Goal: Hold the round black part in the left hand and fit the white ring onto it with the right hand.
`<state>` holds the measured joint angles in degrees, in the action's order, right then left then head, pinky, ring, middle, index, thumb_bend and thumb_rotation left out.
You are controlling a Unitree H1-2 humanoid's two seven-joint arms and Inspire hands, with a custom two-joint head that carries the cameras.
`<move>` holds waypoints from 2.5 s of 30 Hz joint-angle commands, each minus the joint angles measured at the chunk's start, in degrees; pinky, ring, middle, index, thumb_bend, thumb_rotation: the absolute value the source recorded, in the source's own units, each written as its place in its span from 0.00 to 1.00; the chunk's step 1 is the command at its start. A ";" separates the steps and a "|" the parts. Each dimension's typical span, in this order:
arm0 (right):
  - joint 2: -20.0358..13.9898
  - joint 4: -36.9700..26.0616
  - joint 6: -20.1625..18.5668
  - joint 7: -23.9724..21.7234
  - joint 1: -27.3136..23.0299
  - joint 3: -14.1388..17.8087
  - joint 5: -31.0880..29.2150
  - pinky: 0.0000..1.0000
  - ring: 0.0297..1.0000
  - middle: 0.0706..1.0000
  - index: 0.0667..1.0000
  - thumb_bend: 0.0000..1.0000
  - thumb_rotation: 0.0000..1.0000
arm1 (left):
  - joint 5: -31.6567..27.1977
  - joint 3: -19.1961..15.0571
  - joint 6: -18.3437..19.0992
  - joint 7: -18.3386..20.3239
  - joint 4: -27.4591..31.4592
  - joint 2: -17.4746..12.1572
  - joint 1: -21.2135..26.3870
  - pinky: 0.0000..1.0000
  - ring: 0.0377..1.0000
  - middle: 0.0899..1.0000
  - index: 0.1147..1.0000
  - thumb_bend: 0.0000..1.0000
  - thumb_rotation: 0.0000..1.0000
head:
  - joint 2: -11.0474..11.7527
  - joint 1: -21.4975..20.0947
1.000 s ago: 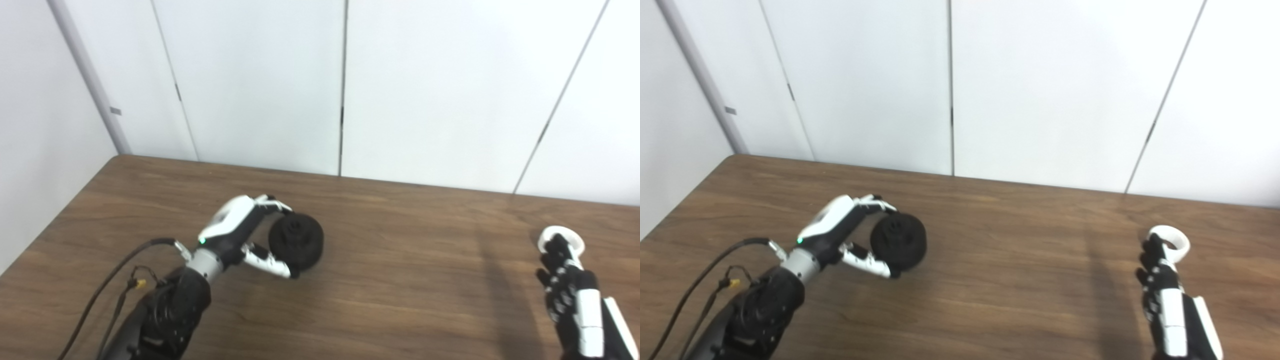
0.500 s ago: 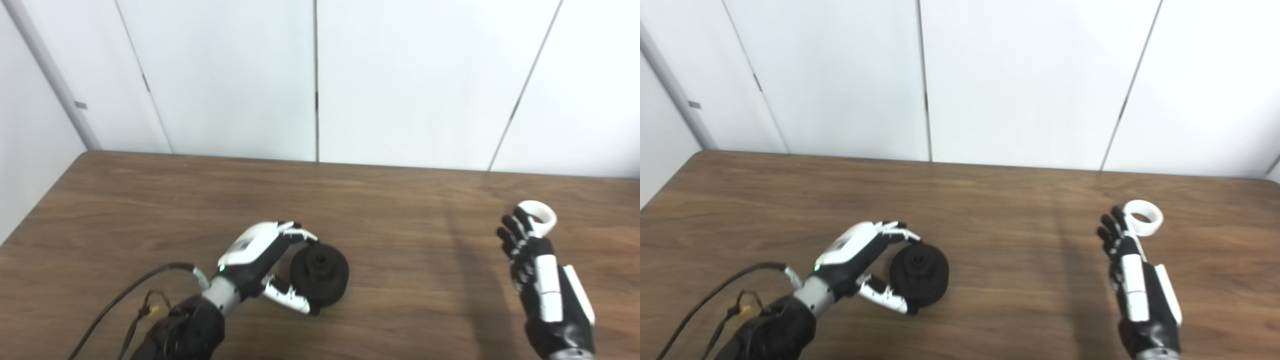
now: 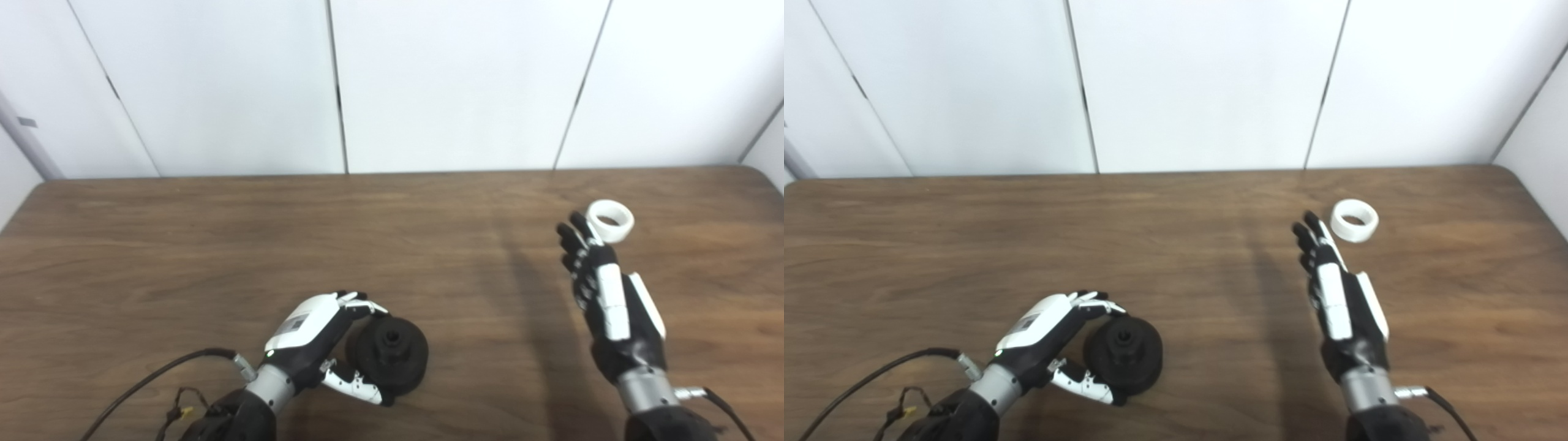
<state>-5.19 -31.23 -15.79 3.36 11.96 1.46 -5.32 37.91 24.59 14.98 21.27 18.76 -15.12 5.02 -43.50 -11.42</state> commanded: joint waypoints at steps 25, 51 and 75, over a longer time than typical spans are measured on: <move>3.47 -5.01 -1.47 2.87 6.39 -1.40 0.60 1.00 0.95 0.92 0.95 0.61 1.00 | -2.44 0.82 -4.40 -1.18 -4.02 1.13 -1.32 1.00 0.96 0.81 0.41 0.52 0.05 | -2.97 -1.52; -23.39 2.04 -11.14 -17.47 -15.03 14.09 27.80 0.84 0.88 0.89 0.87 0.89 0.32 | -1.97 0.52 -4.87 -1.21 -3.52 0.19 -1.57 1.00 0.96 0.81 0.41 0.52 0.05 | -2.40 -7.35; -26.05 26.79 -11.12 -29.77 -32.54 5.93 47.68 1.00 0.98 0.93 0.87 0.96 0.26 | -1.31 -0.15 -7.15 -2.80 -4.21 -0.61 -4.56 1.00 0.94 0.81 0.42 0.52 0.05 | 6.03 -13.33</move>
<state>-29.41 -4.19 -27.20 -27.66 -17.32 7.28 41.78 35.59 23.93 7.64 17.65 15.43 -14.98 1.46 -37.45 -24.70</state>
